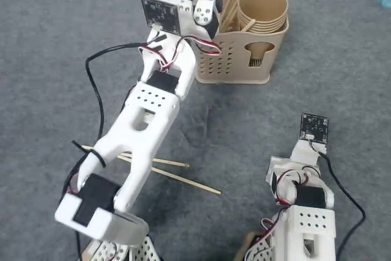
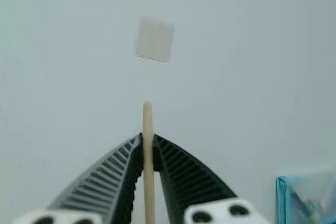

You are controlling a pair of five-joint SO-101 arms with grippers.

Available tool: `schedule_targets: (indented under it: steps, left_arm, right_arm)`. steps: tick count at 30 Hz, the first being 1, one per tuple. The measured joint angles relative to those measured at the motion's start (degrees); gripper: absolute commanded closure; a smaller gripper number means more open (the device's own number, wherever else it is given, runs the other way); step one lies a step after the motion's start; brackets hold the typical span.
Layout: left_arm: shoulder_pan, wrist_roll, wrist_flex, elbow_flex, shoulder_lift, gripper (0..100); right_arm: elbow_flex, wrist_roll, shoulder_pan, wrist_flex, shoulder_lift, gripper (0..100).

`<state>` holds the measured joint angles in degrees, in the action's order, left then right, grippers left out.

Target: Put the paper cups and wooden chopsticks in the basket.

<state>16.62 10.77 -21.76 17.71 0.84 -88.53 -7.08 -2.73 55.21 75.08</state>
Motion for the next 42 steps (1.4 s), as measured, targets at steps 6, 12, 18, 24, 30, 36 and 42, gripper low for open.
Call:
schedule_targets:
  steps: [6,12,18,24,30,36,42]
  left_arm:
    - [0.1,1.4,0.1,2.7,0.0,97]
    - [0.0,12.7,7.6,4.3,-6.4,97]
    - [0.0,14.6,12.3,4.3,-10.1,88]
    - [0.1,14.8,16.7,4.7,-10.5,68]
    - [-0.5,14.8,25.1,4.8,-11.2,68]
    - [-5.5,16.9,29.9,6.2,-20.8,68]
    - [-9.1,26.5,52.0,6.2,-35.9,68]
  right_arm:
    - [0.0,0.2,0.0,0.0,0.0,99.1]
    - [0.0,0.2,0.0,0.0,0.0,99.1]
    - [0.0,0.2,0.0,0.0,0.0,99.1]
    - [0.0,0.2,0.0,0.0,0.0,99.1]
    - [0.0,0.2,0.0,0.0,0.0,99.1]
    - [0.0,0.2,0.0,0.0,0.0,99.1]
    - [0.0,0.2,0.0,0.0,0.0,99.1]
